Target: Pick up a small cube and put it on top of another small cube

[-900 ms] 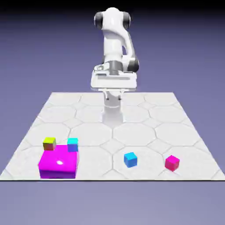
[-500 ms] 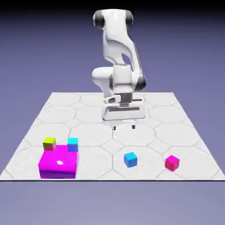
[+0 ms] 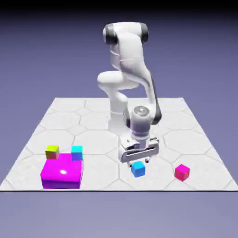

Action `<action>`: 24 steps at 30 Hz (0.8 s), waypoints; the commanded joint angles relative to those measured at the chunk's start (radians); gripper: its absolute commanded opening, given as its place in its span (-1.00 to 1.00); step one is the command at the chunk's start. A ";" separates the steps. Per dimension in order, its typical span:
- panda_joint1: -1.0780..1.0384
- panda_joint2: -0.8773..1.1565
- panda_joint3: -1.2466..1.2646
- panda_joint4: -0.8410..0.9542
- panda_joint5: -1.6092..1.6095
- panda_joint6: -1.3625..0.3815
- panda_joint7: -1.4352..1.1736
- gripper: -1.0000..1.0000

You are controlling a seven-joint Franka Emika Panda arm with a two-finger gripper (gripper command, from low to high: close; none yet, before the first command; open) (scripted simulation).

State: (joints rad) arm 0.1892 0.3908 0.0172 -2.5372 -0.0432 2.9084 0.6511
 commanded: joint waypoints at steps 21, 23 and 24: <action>-0.356 -0.421 -0.288 0.089 0.036 -0.510 0.238 -1.00; -0.359 -0.356 -0.284 0.066 0.062 -0.423 0.219 -1.00; -0.360 -0.343 -0.283 0.061 0.067 -0.406 0.216 -1.00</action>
State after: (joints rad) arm -0.1712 0.0473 -0.2646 -2.4761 0.0260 2.5022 0.8653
